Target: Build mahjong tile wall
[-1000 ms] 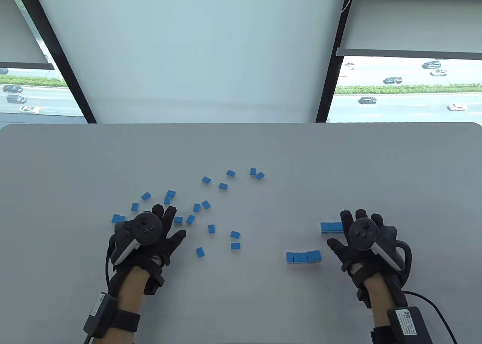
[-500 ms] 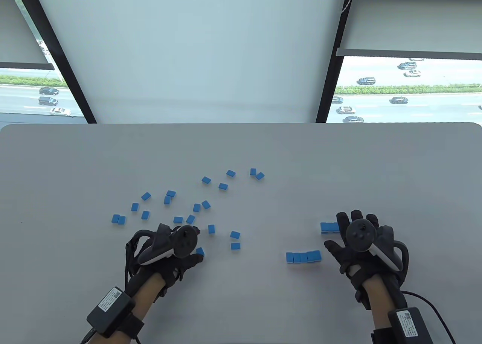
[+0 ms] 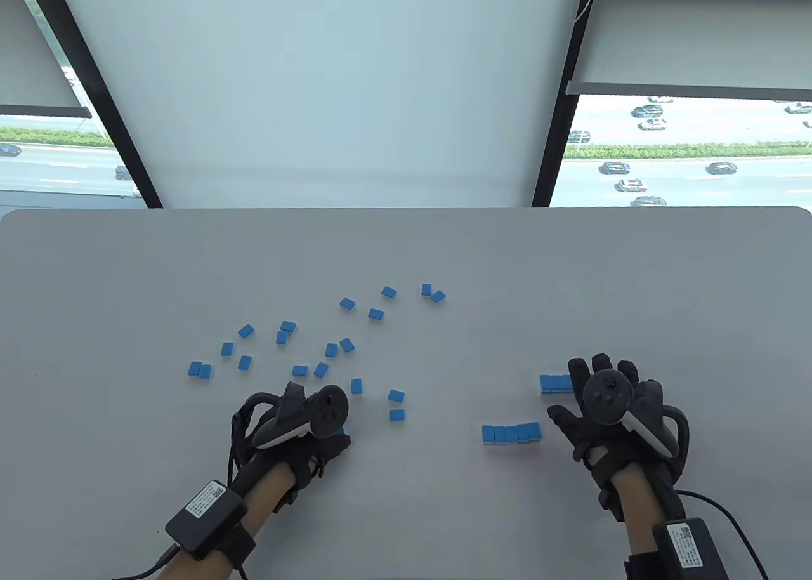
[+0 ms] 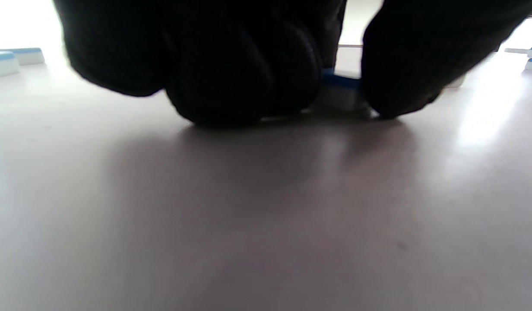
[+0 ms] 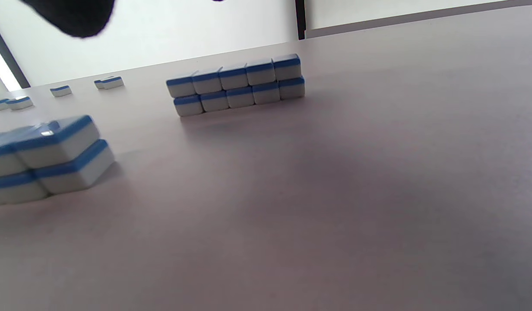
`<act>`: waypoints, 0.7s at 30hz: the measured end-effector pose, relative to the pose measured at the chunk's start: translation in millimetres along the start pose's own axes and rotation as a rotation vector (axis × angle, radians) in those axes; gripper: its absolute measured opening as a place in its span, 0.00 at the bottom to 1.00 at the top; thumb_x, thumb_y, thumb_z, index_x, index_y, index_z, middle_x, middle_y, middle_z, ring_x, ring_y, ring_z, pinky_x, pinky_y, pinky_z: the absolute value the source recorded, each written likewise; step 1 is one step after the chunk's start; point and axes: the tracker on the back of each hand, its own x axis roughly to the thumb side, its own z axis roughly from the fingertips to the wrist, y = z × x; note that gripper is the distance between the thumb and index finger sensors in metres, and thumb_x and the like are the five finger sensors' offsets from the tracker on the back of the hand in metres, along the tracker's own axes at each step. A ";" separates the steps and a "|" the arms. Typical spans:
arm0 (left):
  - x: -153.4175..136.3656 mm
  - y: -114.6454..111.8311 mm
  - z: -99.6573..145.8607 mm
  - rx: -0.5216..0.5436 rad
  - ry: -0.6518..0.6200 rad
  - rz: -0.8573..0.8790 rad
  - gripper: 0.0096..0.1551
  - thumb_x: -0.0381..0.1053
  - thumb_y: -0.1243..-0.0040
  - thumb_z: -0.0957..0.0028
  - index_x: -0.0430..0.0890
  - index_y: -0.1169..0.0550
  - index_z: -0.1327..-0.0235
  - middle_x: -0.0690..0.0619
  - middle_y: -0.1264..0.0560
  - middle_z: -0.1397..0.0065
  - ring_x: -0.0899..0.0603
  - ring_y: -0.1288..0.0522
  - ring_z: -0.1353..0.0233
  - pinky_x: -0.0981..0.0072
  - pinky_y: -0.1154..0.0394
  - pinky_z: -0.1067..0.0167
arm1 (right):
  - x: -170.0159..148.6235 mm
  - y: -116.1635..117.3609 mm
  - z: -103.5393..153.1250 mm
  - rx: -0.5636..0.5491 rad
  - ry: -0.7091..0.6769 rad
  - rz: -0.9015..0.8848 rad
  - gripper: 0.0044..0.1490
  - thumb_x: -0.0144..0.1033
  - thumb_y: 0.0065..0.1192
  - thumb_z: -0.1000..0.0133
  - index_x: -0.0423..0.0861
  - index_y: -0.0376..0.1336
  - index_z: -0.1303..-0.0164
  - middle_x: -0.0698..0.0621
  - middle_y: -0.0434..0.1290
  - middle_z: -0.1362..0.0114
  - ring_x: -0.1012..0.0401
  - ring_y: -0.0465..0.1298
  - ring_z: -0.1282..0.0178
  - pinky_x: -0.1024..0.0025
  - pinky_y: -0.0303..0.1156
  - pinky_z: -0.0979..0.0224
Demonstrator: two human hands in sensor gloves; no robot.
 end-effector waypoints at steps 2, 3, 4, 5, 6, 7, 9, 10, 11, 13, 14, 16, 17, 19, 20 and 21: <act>-0.4 -0.3 -0.5 -0.003 -0.004 0.002 0.37 0.65 0.31 0.59 0.50 0.24 0.39 0.56 0.19 0.45 0.47 0.16 0.54 0.46 0.19 0.48 | 0.1 -0.2 0.2 0.002 0.001 0.000 0.54 0.72 0.50 0.49 0.62 0.37 0.19 0.52 0.34 0.13 0.42 0.33 0.17 0.34 0.30 0.26; 0.1 -0.7 -0.6 -0.007 -0.006 0.003 0.37 0.64 0.31 0.59 0.49 0.24 0.38 0.55 0.19 0.45 0.47 0.16 0.53 0.45 0.20 0.48 | 0.1 -0.2 0.3 0.002 0.002 0.000 0.54 0.72 0.50 0.49 0.62 0.37 0.19 0.52 0.34 0.13 0.42 0.33 0.17 0.34 0.30 0.26; 1.8 -0.9 0.0 -0.009 -0.010 -0.008 0.37 0.64 0.32 0.58 0.48 0.25 0.38 0.55 0.20 0.45 0.47 0.16 0.53 0.45 0.20 0.48 | 0.0 -0.1 0.2 0.001 0.003 0.000 0.54 0.72 0.50 0.49 0.62 0.37 0.19 0.52 0.34 0.13 0.42 0.33 0.17 0.34 0.30 0.26; 3.5 -1.0 0.4 -0.013 -0.013 -0.025 0.37 0.63 0.32 0.58 0.48 0.25 0.38 0.55 0.20 0.44 0.47 0.16 0.53 0.45 0.20 0.47 | 0.0 -0.1 0.3 0.000 0.003 0.000 0.54 0.72 0.50 0.49 0.62 0.37 0.19 0.52 0.34 0.13 0.42 0.33 0.17 0.34 0.30 0.26; 5.0 -1.1 0.8 -0.016 -0.016 -0.040 0.37 0.63 0.33 0.58 0.48 0.26 0.37 0.55 0.20 0.44 0.47 0.16 0.52 0.45 0.20 0.47 | 0.0 0.0 0.2 0.000 0.003 0.000 0.54 0.72 0.50 0.49 0.62 0.37 0.19 0.52 0.34 0.13 0.42 0.33 0.17 0.34 0.30 0.26; 5.7 -1.1 0.9 -0.017 -0.015 -0.046 0.37 0.62 0.33 0.57 0.47 0.26 0.37 0.54 0.20 0.44 0.47 0.16 0.52 0.45 0.20 0.47 | 0.0 0.2 0.3 0.000 0.003 0.000 0.54 0.72 0.50 0.49 0.62 0.37 0.19 0.52 0.34 0.13 0.42 0.33 0.17 0.34 0.30 0.26; 6.8 -0.9 0.5 -0.023 -0.002 -0.027 0.37 0.61 0.32 0.57 0.46 0.26 0.37 0.53 0.20 0.44 0.47 0.16 0.52 0.44 0.20 0.46 | 0.3 0.4 0.4 0.002 0.002 -0.001 0.54 0.72 0.51 0.49 0.62 0.36 0.19 0.52 0.34 0.13 0.42 0.33 0.17 0.34 0.30 0.26; 7.1 -0.8 0.0 -0.026 0.000 -0.017 0.37 0.60 0.31 0.58 0.45 0.25 0.37 0.53 0.20 0.44 0.47 0.16 0.53 0.44 0.20 0.47 | 0.4 0.4 0.4 0.001 0.002 -0.001 0.54 0.72 0.51 0.49 0.62 0.36 0.19 0.52 0.34 0.13 0.42 0.33 0.17 0.34 0.30 0.26; 6.9 0.3 -1.1 -0.028 0.007 -0.004 0.37 0.60 0.31 0.58 0.45 0.25 0.37 0.53 0.20 0.44 0.47 0.15 0.53 0.44 0.19 0.47 | 0.6 0.4 0.3 0.002 0.001 0.001 0.54 0.72 0.50 0.49 0.62 0.36 0.19 0.52 0.34 0.13 0.42 0.33 0.17 0.34 0.30 0.26; 6.7 1.3 -2.1 -0.029 0.006 0.037 0.36 0.58 0.28 0.58 0.44 0.24 0.38 0.51 0.19 0.44 0.47 0.15 0.53 0.44 0.19 0.47 | 0.8 0.5 0.2 0.002 0.001 0.002 0.54 0.72 0.50 0.49 0.62 0.36 0.19 0.52 0.34 0.13 0.42 0.33 0.17 0.34 0.30 0.26; 6.9 2.2 -2.0 -0.032 0.012 0.056 0.36 0.56 0.27 0.58 0.43 0.23 0.38 0.50 0.19 0.44 0.46 0.15 0.53 0.44 0.19 0.47 | 0.8 0.5 0.1 0.002 0.002 0.003 0.54 0.72 0.51 0.49 0.62 0.36 0.19 0.52 0.34 0.13 0.42 0.33 0.17 0.34 0.30 0.26; 8.8 4.4 -1.5 -0.021 0.005 0.055 0.35 0.56 0.25 0.58 0.44 0.22 0.39 0.50 0.18 0.43 0.45 0.14 0.52 0.43 0.18 0.47 | 0.8 0.6 0.0 0.004 0.002 0.000 0.54 0.72 0.51 0.49 0.61 0.36 0.19 0.52 0.34 0.13 0.42 0.33 0.17 0.34 0.30 0.26; 10.7 6.8 -1.1 -0.014 0.003 0.062 0.35 0.56 0.25 0.58 0.44 0.22 0.39 0.50 0.18 0.43 0.45 0.14 0.52 0.43 0.18 0.47 | 0.8 0.7 0.0 0.004 0.002 -0.002 0.54 0.72 0.50 0.49 0.61 0.36 0.19 0.52 0.34 0.13 0.42 0.33 0.17 0.34 0.30 0.27; 16.1 14.9 0.1 0.026 -0.012 0.090 0.35 0.56 0.25 0.58 0.44 0.21 0.39 0.50 0.18 0.44 0.45 0.14 0.53 0.43 0.18 0.47 | 0.8 0.7 0.0 0.002 0.002 -0.001 0.54 0.72 0.50 0.49 0.61 0.36 0.19 0.52 0.34 0.13 0.42 0.33 0.17 0.34 0.30 0.26; 20.5 21.5 1.1 0.056 -0.020 0.115 0.35 0.56 0.25 0.59 0.44 0.21 0.39 0.50 0.18 0.44 0.45 0.14 0.53 0.43 0.18 0.47 | 0.8 0.8 -0.1 0.001 0.002 0.000 0.54 0.72 0.51 0.49 0.61 0.36 0.19 0.52 0.34 0.13 0.42 0.33 0.17 0.34 0.30 0.26; 25.1 28.0 1.4 0.083 -0.035 0.137 0.35 0.55 0.25 0.59 0.44 0.21 0.39 0.50 0.18 0.44 0.45 0.14 0.53 0.43 0.18 0.47 | 0.8 0.9 -0.1 0.001 0.002 0.001 0.54 0.72 0.51 0.49 0.61 0.37 0.19 0.52 0.34 0.13 0.42 0.33 0.17 0.34 0.30 0.26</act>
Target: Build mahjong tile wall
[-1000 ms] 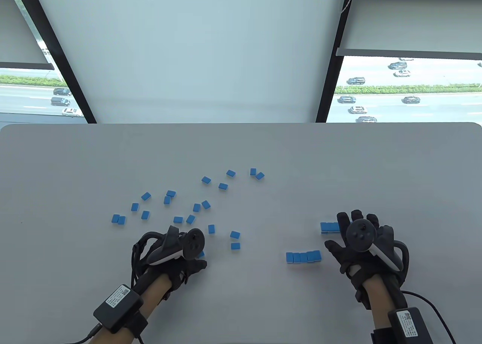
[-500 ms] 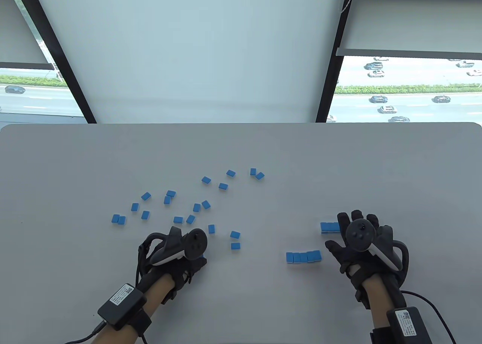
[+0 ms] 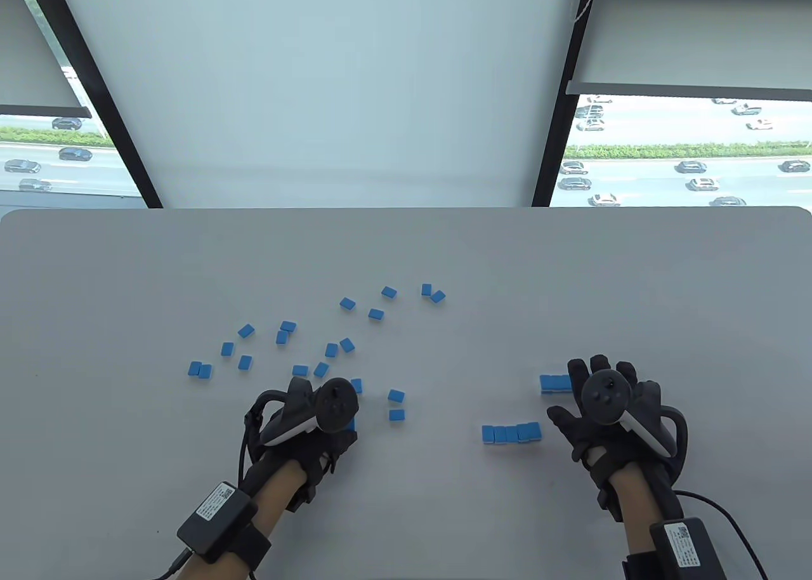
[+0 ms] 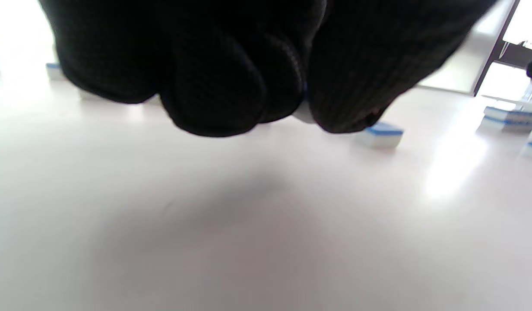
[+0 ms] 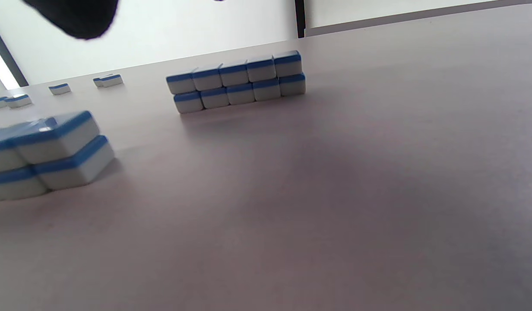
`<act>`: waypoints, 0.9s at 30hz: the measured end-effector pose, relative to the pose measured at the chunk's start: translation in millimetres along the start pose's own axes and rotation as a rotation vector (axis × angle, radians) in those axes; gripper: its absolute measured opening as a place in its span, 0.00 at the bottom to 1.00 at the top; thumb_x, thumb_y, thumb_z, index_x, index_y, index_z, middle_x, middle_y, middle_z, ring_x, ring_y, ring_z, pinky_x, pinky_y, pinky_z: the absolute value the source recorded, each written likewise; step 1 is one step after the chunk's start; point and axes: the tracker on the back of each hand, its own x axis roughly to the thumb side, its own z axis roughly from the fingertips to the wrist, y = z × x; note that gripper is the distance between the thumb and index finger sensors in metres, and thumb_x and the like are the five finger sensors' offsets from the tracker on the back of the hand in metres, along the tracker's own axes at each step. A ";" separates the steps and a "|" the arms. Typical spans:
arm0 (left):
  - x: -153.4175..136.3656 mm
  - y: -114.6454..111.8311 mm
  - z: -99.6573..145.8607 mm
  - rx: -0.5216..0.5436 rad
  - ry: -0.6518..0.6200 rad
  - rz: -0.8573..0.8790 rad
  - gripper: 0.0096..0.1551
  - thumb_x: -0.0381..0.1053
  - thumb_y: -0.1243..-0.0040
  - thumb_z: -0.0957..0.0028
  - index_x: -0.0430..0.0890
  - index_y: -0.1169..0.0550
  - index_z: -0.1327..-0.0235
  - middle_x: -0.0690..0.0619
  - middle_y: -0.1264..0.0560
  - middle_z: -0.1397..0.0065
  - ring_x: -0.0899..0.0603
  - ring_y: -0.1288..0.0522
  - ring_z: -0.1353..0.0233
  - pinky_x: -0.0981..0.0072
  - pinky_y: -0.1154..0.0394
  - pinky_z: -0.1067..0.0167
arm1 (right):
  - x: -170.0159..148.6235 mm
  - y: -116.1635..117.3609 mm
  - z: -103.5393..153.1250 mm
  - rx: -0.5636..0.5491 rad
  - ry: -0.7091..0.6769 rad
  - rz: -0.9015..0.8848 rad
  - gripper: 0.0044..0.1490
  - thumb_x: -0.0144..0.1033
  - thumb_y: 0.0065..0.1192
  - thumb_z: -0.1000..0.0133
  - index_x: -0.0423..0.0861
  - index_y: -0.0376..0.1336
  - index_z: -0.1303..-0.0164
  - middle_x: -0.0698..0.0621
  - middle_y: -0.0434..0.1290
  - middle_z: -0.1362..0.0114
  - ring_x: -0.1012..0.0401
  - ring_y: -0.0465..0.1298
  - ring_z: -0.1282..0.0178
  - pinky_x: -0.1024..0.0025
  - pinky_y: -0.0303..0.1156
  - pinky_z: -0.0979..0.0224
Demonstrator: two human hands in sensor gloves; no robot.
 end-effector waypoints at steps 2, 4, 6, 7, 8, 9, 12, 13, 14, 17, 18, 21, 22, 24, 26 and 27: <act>11.7 10.4 -1.2 0.033 -0.027 0.023 0.35 0.56 0.25 0.58 0.44 0.22 0.39 0.50 0.18 0.45 0.46 0.14 0.54 0.43 0.19 0.47 | 0.1 0.3 -0.2 0.002 0.001 0.001 0.54 0.72 0.51 0.49 0.62 0.36 0.19 0.52 0.34 0.13 0.42 0.33 0.17 0.34 0.30 0.26; 24.9 16.9 -3.2 0.058 -0.064 0.031 0.35 0.57 0.26 0.58 0.45 0.22 0.38 0.51 0.19 0.46 0.47 0.16 0.54 0.43 0.20 0.47 | 0.2 0.3 -0.2 0.004 0.003 0.002 0.53 0.71 0.51 0.49 0.62 0.37 0.19 0.52 0.34 0.13 0.42 0.33 0.17 0.34 0.30 0.27; 40.7 18.2 -5.6 0.084 -0.111 0.036 0.35 0.59 0.26 0.59 0.47 0.21 0.39 0.54 0.19 0.47 0.48 0.17 0.55 0.45 0.20 0.47 | 0.2 0.3 -0.3 0.005 0.004 0.004 0.53 0.71 0.51 0.49 0.62 0.37 0.19 0.52 0.34 0.13 0.42 0.33 0.17 0.34 0.30 0.27; 47.1 16.2 -6.7 0.078 -0.120 0.042 0.35 0.60 0.26 0.59 0.49 0.21 0.38 0.56 0.19 0.47 0.49 0.17 0.55 0.46 0.20 0.47 | 0.2 0.4 -0.3 0.006 0.005 0.003 0.53 0.71 0.51 0.49 0.62 0.37 0.19 0.52 0.34 0.13 0.42 0.33 0.17 0.34 0.30 0.27; 54.7 12.5 -8.5 0.075 -0.133 0.051 0.35 0.60 0.26 0.59 0.49 0.21 0.39 0.56 0.19 0.48 0.49 0.17 0.56 0.46 0.20 0.48 | 0.2 0.5 -0.3 0.007 0.005 0.003 0.53 0.71 0.51 0.49 0.62 0.37 0.19 0.52 0.34 0.13 0.42 0.33 0.17 0.34 0.30 0.27; 61.3 8.2 -10.4 0.067 -0.134 0.053 0.35 0.60 0.26 0.59 0.49 0.21 0.39 0.56 0.19 0.48 0.49 0.17 0.56 0.46 0.20 0.48 | 0.3 0.5 -0.3 0.007 0.005 0.005 0.53 0.71 0.51 0.49 0.62 0.37 0.19 0.52 0.34 0.13 0.42 0.33 0.17 0.34 0.30 0.27; 75.6 -7.2 -17.9 0.030 -0.130 -0.002 0.34 0.61 0.25 0.59 0.51 0.20 0.39 0.57 0.20 0.49 0.50 0.18 0.56 0.46 0.21 0.48 | 0.6 0.8 -0.3 0.008 0.005 0.008 0.53 0.71 0.51 0.49 0.62 0.37 0.19 0.52 0.34 0.13 0.42 0.33 0.17 0.34 0.30 0.27; 78.5 -11.9 -19.8 0.017 -0.129 -0.034 0.34 0.61 0.25 0.59 0.51 0.20 0.39 0.57 0.20 0.48 0.49 0.18 0.56 0.46 0.21 0.48 | 0.7 1.0 -0.4 0.011 0.002 0.007 0.53 0.71 0.51 0.49 0.62 0.37 0.19 0.52 0.34 0.13 0.42 0.33 0.17 0.34 0.30 0.26; 81.3 -17.0 -21.6 0.013 -0.131 -0.071 0.34 0.62 0.25 0.59 0.51 0.19 0.40 0.57 0.20 0.48 0.49 0.18 0.55 0.46 0.21 0.47 | 1.0 1.3 -0.4 0.011 -0.001 0.008 0.53 0.71 0.51 0.49 0.62 0.37 0.19 0.52 0.34 0.13 0.42 0.33 0.17 0.34 0.30 0.26; 87.5 -26.0 -22.6 0.028 -0.134 -0.170 0.34 0.64 0.25 0.60 0.53 0.17 0.41 0.58 0.21 0.48 0.49 0.19 0.55 0.46 0.22 0.47 | 1.3 1.3 -0.6 0.011 -0.002 0.014 0.53 0.71 0.51 0.49 0.63 0.37 0.19 0.52 0.34 0.13 0.42 0.33 0.17 0.34 0.30 0.26; 88.7 -28.4 -22.8 0.020 -0.134 -0.186 0.34 0.65 0.25 0.60 0.53 0.17 0.41 0.58 0.21 0.48 0.49 0.19 0.54 0.46 0.22 0.46 | 1.3 1.5 -0.8 0.011 -0.002 0.013 0.53 0.71 0.51 0.49 0.62 0.37 0.19 0.52 0.34 0.13 0.42 0.33 0.17 0.34 0.30 0.26; 89.8 -34.8 -23.6 -0.007 -0.136 -0.210 0.34 0.64 0.24 0.61 0.53 0.17 0.41 0.58 0.21 0.47 0.48 0.20 0.53 0.45 0.23 0.45 | 1.7 2.4 -0.9 0.013 -0.001 0.019 0.53 0.71 0.51 0.49 0.62 0.37 0.19 0.52 0.34 0.13 0.42 0.33 0.17 0.34 0.30 0.26; 89.1 -34.9 -22.7 -0.006 -0.132 -0.208 0.34 0.65 0.25 0.60 0.53 0.18 0.41 0.58 0.21 0.47 0.49 0.20 0.53 0.45 0.23 0.45 | 2.0 2.9 -1.0 0.013 -0.001 0.021 0.53 0.71 0.52 0.49 0.62 0.37 0.19 0.52 0.34 0.13 0.42 0.33 0.17 0.34 0.30 0.26; 88.9 -35.9 -23.7 -0.011 -0.130 -0.199 0.34 0.64 0.25 0.60 0.53 0.18 0.40 0.58 0.21 0.46 0.48 0.20 0.52 0.45 0.23 0.45 | 2.8 3.5 -1.3 0.017 0.000 0.027 0.53 0.71 0.51 0.49 0.62 0.37 0.19 0.52 0.34 0.13 0.42 0.33 0.17 0.34 0.30 0.26; 88.2 -36.4 -23.3 -0.011 -0.132 -0.192 0.34 0.64 0.26 0.60 0.53 0.18 0.40 0.58 0.22 0.46 0.48 0.20 0.52 0.44 0.24 0.44 | 3.4 3.7 -1.7 0.018 -0.001 0.031 0.53 0.71 0.51 0.49 0.63 0.37 0.19 0.52 0.34 0.13 0.42 0.33 0.17 0.34 0.30 0.26; 88.2 -36.4 -22.8 -0.012 -0.133 -0.191 0.35 0.64 0.26 0.60 0.52 0.19 0.39 0.57 0.22 0.45 0.48 0.21 0.52 0.44 0.24 0.44 | 3.4 3.5 -1.6 0.017 -0.002 0.030 0.53 0.71 0.51 0.49 0.62 0.37 0.19 0.52 0.34 0.13 0.42 0.33 0.17 0.34 0.30 0.26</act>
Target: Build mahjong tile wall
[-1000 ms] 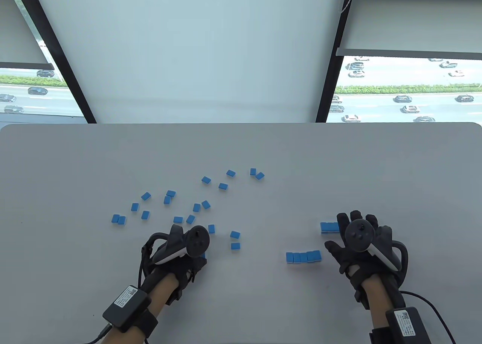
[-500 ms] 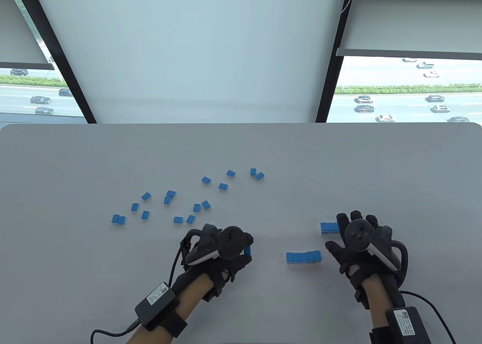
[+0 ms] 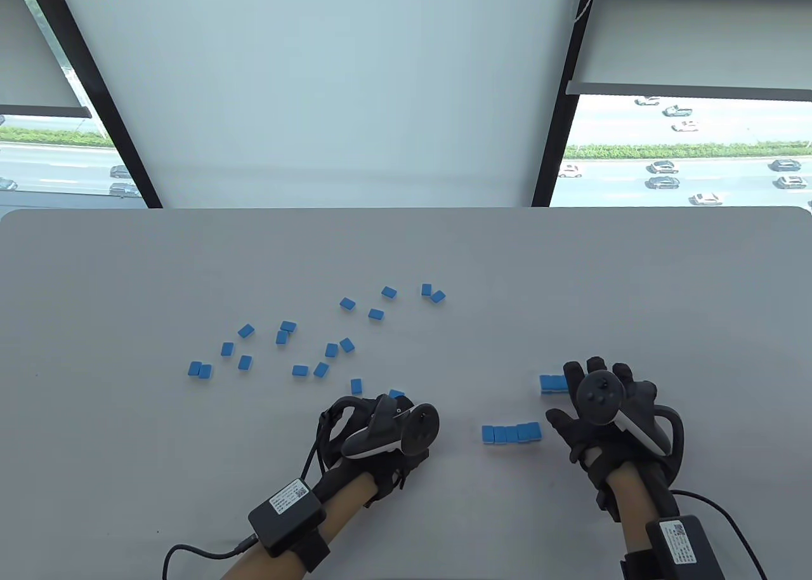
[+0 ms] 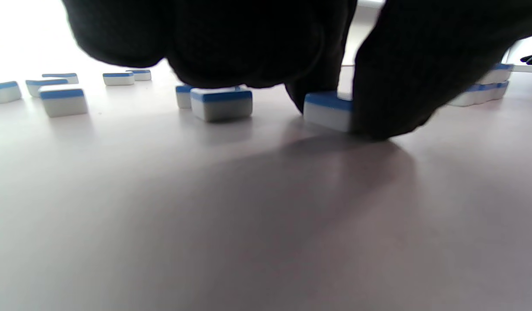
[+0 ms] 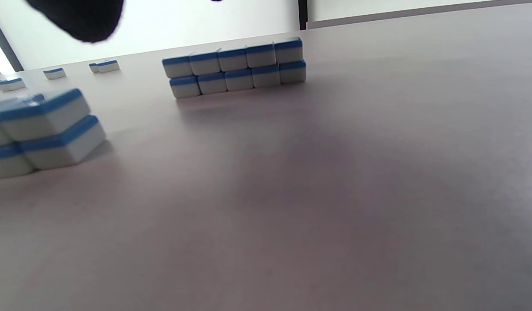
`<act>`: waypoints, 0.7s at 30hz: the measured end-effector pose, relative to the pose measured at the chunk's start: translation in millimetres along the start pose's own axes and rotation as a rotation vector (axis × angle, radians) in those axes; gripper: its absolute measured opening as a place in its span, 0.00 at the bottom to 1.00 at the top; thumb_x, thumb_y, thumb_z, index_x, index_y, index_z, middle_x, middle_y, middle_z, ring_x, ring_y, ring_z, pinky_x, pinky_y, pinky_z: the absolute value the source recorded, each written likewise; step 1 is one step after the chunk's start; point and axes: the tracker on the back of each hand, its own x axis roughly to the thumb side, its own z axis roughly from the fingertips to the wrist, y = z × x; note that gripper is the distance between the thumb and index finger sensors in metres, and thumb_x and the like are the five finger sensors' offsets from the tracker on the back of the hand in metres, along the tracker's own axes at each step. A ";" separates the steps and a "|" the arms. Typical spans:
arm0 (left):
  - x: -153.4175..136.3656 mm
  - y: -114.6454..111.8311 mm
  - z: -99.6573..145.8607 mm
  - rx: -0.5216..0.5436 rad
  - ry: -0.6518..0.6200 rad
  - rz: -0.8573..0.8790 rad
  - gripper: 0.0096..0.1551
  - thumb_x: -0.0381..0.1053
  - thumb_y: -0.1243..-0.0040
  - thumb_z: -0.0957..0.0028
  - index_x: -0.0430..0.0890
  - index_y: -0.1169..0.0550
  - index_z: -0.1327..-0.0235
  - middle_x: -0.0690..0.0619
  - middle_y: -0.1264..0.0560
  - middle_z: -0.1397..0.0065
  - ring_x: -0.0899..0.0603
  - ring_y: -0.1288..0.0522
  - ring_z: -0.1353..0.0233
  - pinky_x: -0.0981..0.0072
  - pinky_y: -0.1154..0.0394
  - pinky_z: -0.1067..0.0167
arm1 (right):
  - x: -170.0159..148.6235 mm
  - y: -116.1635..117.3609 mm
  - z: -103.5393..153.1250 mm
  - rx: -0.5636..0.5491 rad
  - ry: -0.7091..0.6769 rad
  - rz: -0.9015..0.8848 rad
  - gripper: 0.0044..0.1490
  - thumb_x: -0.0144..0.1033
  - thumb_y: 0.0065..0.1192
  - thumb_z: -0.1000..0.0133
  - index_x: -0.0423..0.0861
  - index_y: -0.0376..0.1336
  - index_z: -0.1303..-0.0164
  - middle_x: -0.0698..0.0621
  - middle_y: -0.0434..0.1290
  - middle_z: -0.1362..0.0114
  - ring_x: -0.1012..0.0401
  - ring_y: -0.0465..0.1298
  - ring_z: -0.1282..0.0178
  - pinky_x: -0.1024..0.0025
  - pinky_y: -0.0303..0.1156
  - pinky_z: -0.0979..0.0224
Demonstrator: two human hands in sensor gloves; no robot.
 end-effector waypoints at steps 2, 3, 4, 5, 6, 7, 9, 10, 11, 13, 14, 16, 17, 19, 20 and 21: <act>-0.9 1.7 1.4 0.004 -0.011 -0.004 0.37 0.65 0.26 0.60 0.52 0.19 0.38 0.57 0.22 0.45 0.47 0.21 0.51 0.44 0.24 0.43 | -0.1 0.0 -0.2 -0.003 0.000 -0.003 0.53 0.70 0.52 0.49 0.63 0.37 0.19 0.52 0.34 0.13 0.42 0.33 0.17 0.34 0.30 0.26; -1.5 3.6 2.6 0.009 -0.025 -0.001 0.37 0.65 0.26 0.61 0.53 0.20 0.37 0.57 0.23 0.43 0.47 0.21 0.50 0.44 0.25 0.43 | -0.1 -0.2 -0.1 -0.003 0.001 -0.002 0.53 0.70 0.52 0.49 0.62 0.37 0.19 0.52 0.34 0.13 0.42 0.33 0.17 0.34 0.30 0.26; -2.6 6.7 3.7 0.022 -0.072 0.008 0.38 0.64 0.25 0.60 0.53 0.21 0.35 0.57 0.23 0.42 0.47 0.21 0.49 0.44 0.25 0.42 | -0.1 -0.2 0.0 -0.006 0.003 0.006 0.53 0.70 0.52 0.49 0.62 0.37 0.19 0.52 0.34 0.13 0.42 0.33 0.17 0.34 0.30 0.26; -4.3 10.6 5.6 0.037 -0.103 0.012 0.38 0.63 0.26 0.60 0.54 0.22 0.35 0.56 0.24 0.41 0.46 0.22 0.48 0.44 0.26 0.41 | -0.1 -0.3 0.1 -0.008 0.002 0.010 0.53 0.70 0.52 0.49 0.62 0.37 0.19 0.52 0.34 0.13 0.42 0.33 0.17 0.34 0.30 0.26; -6.7 14.2 7.9 0.054 -0.119 0.014 0.38 0.62 0.25 0.60 0.54 0.23 0.34 0.56 0.24 0.39 0.46 0.22 0.47 0.43 0.27 0.39 | -0.2 -0.1 -0.1 -0.008 0.001 0.007 0.53 0.70 0.52 0.49 0.62 0.37 0.19 0.52 0.34 0.13 0.42 0.33 0.17 0.34 0.30 0.26; -8.4 16.6 9.5 0.073 -0.127 0.017 0.38 0.62 0.26 0.60 0.54 0.23 0.34 0.56 0.24 0.39 0.45 0.22 0.46 0.42 0.27 0.39 | 0.0 0.0 -0.1 -0.007 0.001 0.004 0.53 0.70 0.52 0.49 0.62 0.37 0.19 0.52 0.34 0.13 0.42 0.33 0.17 0.34 0.30 0.26; -15.0 22.9 13.8 0.122 -0.133 0.032 0.37 0.61 0.26 0.59 0.55 0.23 0.34 0.55 0.24 0.36 0.45 0.22 0.44 0.42 0.27 0.38 | 0.6 0.3 -0.3 -0.005 0.000 0.006 0.53 0.70 0.52 0.49 0.62 0.37 0.19 0.52 0.34 0.13 0.42 0.33 0.17 0.34 0.30 0.26; -17.8 24.5 15.0 0.130 -0.128 0.038 0.37 0.61 0.26 0.59 0.56 0.23 0.34 0.55 0.24 0.35 0.44 0.22 0.42 0.41 0.27 0.37 | 0.9 0.2 -0.4 -0.006 0.000 0.009 0.53 0.70 0.52 0.49 0.62 0.37 0.19 0.52 0.34 0.13 0.42 0.33 0.17 0.34 0.30 0.26; -20.3 25.3 15.4 0.131 -0.123 0.037 0.37 0.61 0.26 0.59 0.56 0.24 0.33 0.55 0.25 0.33 0.44 0.22 0.41 0.41 0.28 0.36 | 1.1 0.2 -0.4 -0.007 0.000 0.009 0.53 0.70 0.52 0.49 0.62 0.37 0.19 0.52 0.34 0.13 0.42 0.33 0.17 0.34 0.30 0.26; -26.4 25.9 16.2 0.135 -0.114 0.033 0.37 0.61 0.26 0.59 0.58 0.24 0.32 0.55 0.26 0.30 0.43 0.23 0.38 0.40 0.29 0.35 | 1.0 0.3 -0.5 -0.010 -0.001 0.007 0.53 0.70 0.52 0.49 0.62 0.37 0.19 0.52 0.34 0.13 0.42 0.33 0.17 0.34 0.30 0.26; -28.7 25.8 16.2 0.135 -0.106 0.030 0.37 0.61 0.26 0.59 0.59 0.25 0.32 0.55 0.26 0.29 0.43 0.24 0.37 0.40 0.29 0.35 | 0.9 0.4 -0.6 -0.011 -0.001 0.008 0.53 0.70 0.52 0.49 0.62 0.37 0.19 0.52 0.34 0.13 0.42 0.33 0.17 0.34 0.30 0.26; -34.0 24.3 15.2 0.125 -0.098 0.032 0.37 0.60 0.26 0.58 0.61 0.25 0.32 0.56 0.27 0.27 0.42 0.24 0.36 0.39 0.30 0.34 | 0.9 0.4 -0.6 -0.013 -0.001 0.008 0.53 0.70 0.52 0.49 0.62 0.37 0.19 0.52 0.34 0.13 0.42 0.34 0.17 0.34 0.30 0.26; -36.0 23.2 14.6 0.120 -0.091 0.033 0.37 0.60 0.26 0.58 0.61 0.25 0.32 0.56 0.27 0.27 0.42 0.24 0.35 0.39 0.30 0.34 | 0.9 0.3 -0.7 -0.014 -0.001 0.007 0.53 0.70 0.52 0.49 0.62 0.37 0.19 0.52 0.34 0.13 0.42 0.34 0.17 0.34 0.30 0.26; -39.7 20.0 12.6 0.104 -0.082 0.035 0.37 0.60 0.26 0.58 0.63 0.26 0.31 0.55 0.28 0.26 0.42 0.25 0.34 0.39 0.30 0.33 | 0.9 0.5 -0.7 -0.014 -0.001 0.008 0.53 0.70 0.52 0.49 0.62 0.37 0.19 0.52 0.34 0.13 0.42 0.34 0.17 0.34 0.30 0.26; -41.1 18.1 11.5 0.091 -0.077 0.033 0.37 0.60 0.26 0.58 0.63 0.26 0.31 0.55 0.28 0.25 0.41 0.25 0.34 0.39 0.31 0.33 | 0.9 0.5 -0.6 -0.014 -0.001 0.009 0.53 0.70 0.52 0.49 0.62 0.37 0.19 0.52 0.34 0.13 0.42 0.34 0.17 0.34 0.30 0.26; -42.3 16.3 10.1 0.079 -0.071 0.030 0.37 0.59 0.26 0.58 0.64 0.26 0.31 0.55 0.29 0.24 0.41 0.25 0.33 0.38 0.31 0.33 | 1.0 0.6 -0.7 -0.013 -0.001 0.008 0.53 0.70 0.52 0.49 0.62 0.37 0.19 0.52 0.34 0.13 0.42 0.34 0.17 0.34 0.30 0.26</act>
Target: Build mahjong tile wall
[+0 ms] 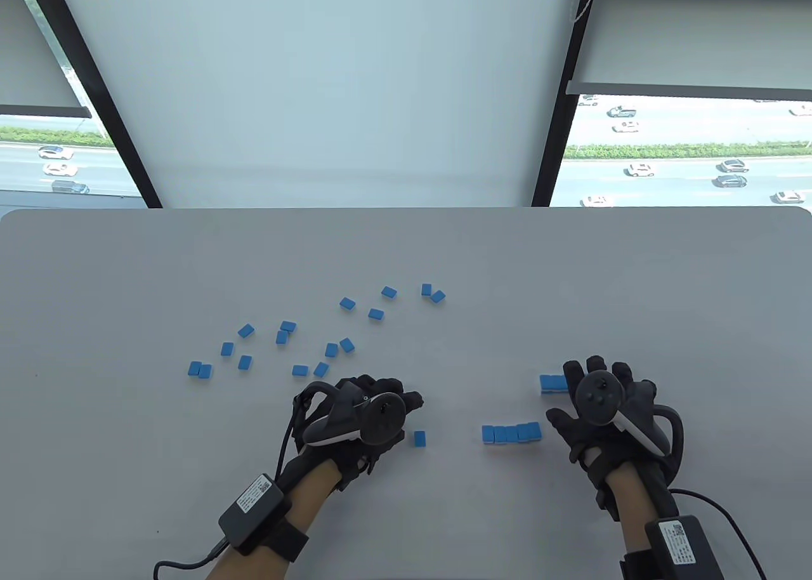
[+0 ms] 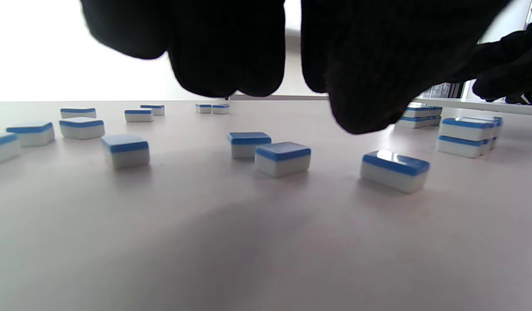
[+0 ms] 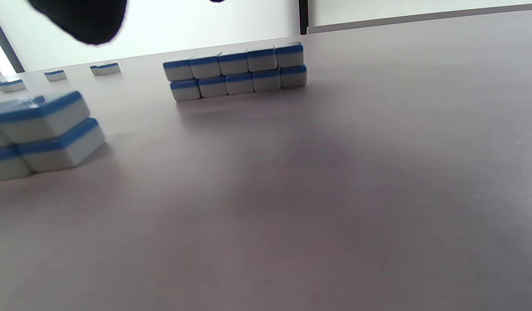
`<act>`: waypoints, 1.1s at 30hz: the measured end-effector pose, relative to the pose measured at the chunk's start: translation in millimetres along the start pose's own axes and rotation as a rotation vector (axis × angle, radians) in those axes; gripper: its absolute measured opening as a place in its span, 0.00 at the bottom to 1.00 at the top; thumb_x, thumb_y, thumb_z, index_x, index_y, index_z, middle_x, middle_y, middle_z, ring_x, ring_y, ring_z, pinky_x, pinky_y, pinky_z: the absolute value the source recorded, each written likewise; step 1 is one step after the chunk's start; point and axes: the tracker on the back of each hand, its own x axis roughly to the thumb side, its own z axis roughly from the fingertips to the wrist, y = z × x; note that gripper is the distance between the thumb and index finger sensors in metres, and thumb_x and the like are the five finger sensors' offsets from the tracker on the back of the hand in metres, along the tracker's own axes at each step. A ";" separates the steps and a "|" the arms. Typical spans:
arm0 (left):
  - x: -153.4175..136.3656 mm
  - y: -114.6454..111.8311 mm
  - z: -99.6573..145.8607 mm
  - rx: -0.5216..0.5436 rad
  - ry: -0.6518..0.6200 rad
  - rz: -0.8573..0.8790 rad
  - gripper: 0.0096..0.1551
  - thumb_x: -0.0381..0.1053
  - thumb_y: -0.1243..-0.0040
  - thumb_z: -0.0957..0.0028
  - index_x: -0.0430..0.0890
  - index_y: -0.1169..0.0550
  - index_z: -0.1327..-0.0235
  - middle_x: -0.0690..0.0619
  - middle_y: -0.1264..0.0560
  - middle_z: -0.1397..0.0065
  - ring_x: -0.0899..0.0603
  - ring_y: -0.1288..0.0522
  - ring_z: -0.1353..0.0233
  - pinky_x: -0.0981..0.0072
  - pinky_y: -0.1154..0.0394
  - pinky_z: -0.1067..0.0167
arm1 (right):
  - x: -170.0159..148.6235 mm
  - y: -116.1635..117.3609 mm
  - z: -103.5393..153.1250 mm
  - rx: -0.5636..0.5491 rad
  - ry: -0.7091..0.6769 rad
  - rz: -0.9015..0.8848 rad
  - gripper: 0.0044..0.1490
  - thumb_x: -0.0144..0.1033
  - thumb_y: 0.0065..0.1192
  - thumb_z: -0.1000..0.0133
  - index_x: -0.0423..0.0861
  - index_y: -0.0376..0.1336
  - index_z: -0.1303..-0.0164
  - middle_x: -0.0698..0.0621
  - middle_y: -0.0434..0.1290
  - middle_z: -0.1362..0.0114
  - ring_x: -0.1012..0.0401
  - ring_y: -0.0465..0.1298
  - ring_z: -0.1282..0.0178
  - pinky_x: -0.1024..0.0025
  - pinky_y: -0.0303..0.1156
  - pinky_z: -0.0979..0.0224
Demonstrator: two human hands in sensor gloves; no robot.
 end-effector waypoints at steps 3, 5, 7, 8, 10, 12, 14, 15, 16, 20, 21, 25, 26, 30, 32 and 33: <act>-3.4 -5.7 -3.2 -0.028 0.013 0.003 0.37 0.58 0.26 0.57 0.65 0.27 0.31 0.53 0.30 0.24 0.41 0.26 0.33 0.38 0.31 0.33 | 0.1 0.1 0.1 0.001 0.000 0.001 0.53 0.70 0.52 0.49 0.62 0.37 0.19 0.52 0.34 0.13 0.42 0.35 0.17 0.34 0.30 0.26; -5.3 -8.9 -5.2 -0.042 0.025 -0.005 0.38 0.58 0.26 0.57 0.66 0.28 0.30 0.53 0.31 0.24 0.41 0.26 0.32 0.38 0.31 0.33 | 0.1 0.1 0.2 0.002 0.000 0.001 0.53 0.70 0.52 0.49 0.62 0.37 0.19 0.52 0.34 0.13 0.42 0.35 0.17 0.34 0.30 0.26; -6.6 -12.6 -7.0 -0.058 0.031 -0.004 0.37 0.57 0.26 0.56 0.67 0.28 0.31 0.53 0.31 0.24 0.41 0.26 0.33 0.38 0.32 0.33 | 0.1 0.1 0.2 0.000 0.000 0.000 0.53 0.70 0.52 0.49 0.62 0.37 0.19 0.52 0.34 0.13 0.42 0.35 0.17 0.34 0.30 0.26; -6.7 -13.9 -7.6 -0.064 0.031 -0.006 0.37 0.57 0.26 0.56 0.68 0.27 0.31 0.53 0.30 0.25 0.41 0.26 0.33 0.38 0.32 0.33 | 0.1 0.1 0.3 0.000 0.000 -0.001 0.53 0.70 0.52 0.49 0.62 0.37 0.19 0.52 0.34 0.13 0.42 0.35 0.17 0.34 0.30 0.26; -5.9 -17.2 -8.9 -0.081 0.032 -0.028 0.36 0.56 0.26 0.56 0.68 0.27 0.31 0.53 0.30 0.26 0.41 0.26 0.34 0.38 0.32 0.33 | 0.0 0.3 0.2 0.000 -0.001 -0.001 0.53 0.70 0.52 0.49 0.62 0.37 0.19 0.52 0.34 0.13 0.42 0.35 0.17 0.34 0.30 0.26; -5.6 -17.9 -9.5 -0.087 0.036 -0.039 0.36 0.56 0.27 0.56 0.68 0.27 0.32 0.54 0.29 0.27 0.42 0.26 0.35 0.39 0.31 0.33 | 0.1 0.3 0.2 0.001 -0.001 -0.001 0.53 0.70 0.52 0.49 0.63 0.37 0.19 0.52 0.34 0.13 0.42 0.35 0.17 0.34 0.30 0.26; -4.9 -17.4 -9.9 -0.081 0.040 -0.045 0.36 0.56 0.26 0.56 0.68 0.26 0.32 0.54 0.28 0.29 0.42 0.25 0.36 0.39 0.31 0.34 | 0.2 0.3 0.3 0.002 -0.002 -0.001 0.52 0.69 0.52 0.49 0.62 0.37 0.19 0.52 0.34 0.13 0.42 0.35 0.17 0.34 0.30 0.26; -4.9 -17.0 -9.7 -0.079 0.041 -0.047 0.36 0.56 0.26 0.56 0.68 0.26 0.32 0.54 0.27 0.29 0.42 0.24 0.37 0.39 0.30 0.34 | 0.1 0.4 0.3 0.001 -0.002 -0.001 0.52 0.69 0.52 0.49 0.62 0.37 0.19 0.52 0.34 0.13 0.42 0.35 0.17 0.34 0.30 0.26; -4.8 -17.1 -9.8 -0.078 0.041 -0.047 0.35 0.56 0.26 0.56 0.67 0.26 0.32 0.55 0.26 0.30 0.43 0.24 0.38 0.40 0.30 0.35 | 0.1 0.4 0.3 0.001 -0.002 -0.001 0.53 0.69 0.52 0.49 0.62 0.37 0.19 0.52 0.34 0.13 0.42 0.35 0.17 0.34 0.30 0.26; -4.6 -16.5 -9.2 -0.084 0.048 -0.057 0.35 0.56 0.26 0.56 0.66 0.26 0.33 0.56 0.23 0.33 0.43 0.22 0.40 0.41 0.28 0.37 | 0.2 0.5 0.3 0.003 -0.003 -0.002 0.52 0.69 0.52 0.49 0.62 0.37 0.19 0.52 0.34 0.13 0.42 0.35 0.17 0.34 0.30 0.26; -4.5 -16.4 -9.1 -0.084 0.048 -0.058 0.35 0.56 0.26 0.56 0.65 0.25 0.33 0.57 0.23 0.34 0.43 0.22 0.40 0.41 0.27 0.37 | 0.1 0.5 0.3 0.003 -0.003 -0.002 0.53 0.69 0.52 0.49 0.62 0.37 0.19 0.52 0.34 0.13 0.42 0.35 0.17 0.34 0.30 0.26; -4.1 -16.3 -9.2 -0.085 0.050 -0.055 0.33 0.56 0.26 0.57 0.62 0.24 0.34 0.58 0.20 0.37 0.44 0.20 0.42 0.42 0.26 0.38 | 0.2 0.8 0.2 0.007 -0.004 -0.003 0.53 0.69 0.52 0.49 0.62 0.37 0.19 0.52 0.34 0.13 0.42 0.35 0.17 0.34 0.30 0.26; -3.8 -16.3 -9.3 -0.085 0.050 -0.055 0.33 0.56 0.26 0.57 0.62 0.24 0.35 0.58 0.20 0.38 0.45 0.20 0.43 0.43 0.25 0.39 | 0.3 0.9 0.3 0.007 -0.005 -0.002 0.53 0.69 0.53 0.49 0.62 0.37 0.19 0.52 0.35 0.13 0.42 0.35 0.17 0.34 0.30 0.26; -3.5 -16.1 -9.6 -0.088 0.055 -0.050 0.33 0.56 0.25 0.57 0.57 0.22 0.35 0.58 0.18 0.42 0.45 0.18 0.46 0.44 0.23 0.42 | 0.4 1.2 0.2 0.010 -0.005 -0.001 0.52 0.69 0.53 0.49 0.62 0.37 0.19 0.53 0.35 0.13 0.42 0.35 0.17 0.34 0.30 0.26; -3.8 -16.2 -9.8 -0.090 0.062 -0.044 0.33 0.56 0.25 0.58 0.54 0.22 0.36 0.58 0.17 0.43 0.46 0.17 0.48 0.44 0.22 0.43 | 0.4 1.2 0.2 0.012 -0.005 0.000 0.53 0.69 0.53 0.49 0.62 0.37 0.19 0.52 0.35 0.13 0.42 0.35 0.17 0.34 0.30 0.26; -3.8 -16.1 -9.8 -0.091 0.065 -0.042 0.33 0.56 0.25 0.58 0.53 0.22 0.36 0.57 0.17 0.44 0.46 0.17 0.49 0.44 0.21 0.44 | 0.4 1.2 0.2 0.012 -0.005 0.000 0.52 0.69 0.53 0.49 0.62 0.37 0.19 0.52 0.35 0.13 0.42 0.35 0.17 0.34 0.30 0.26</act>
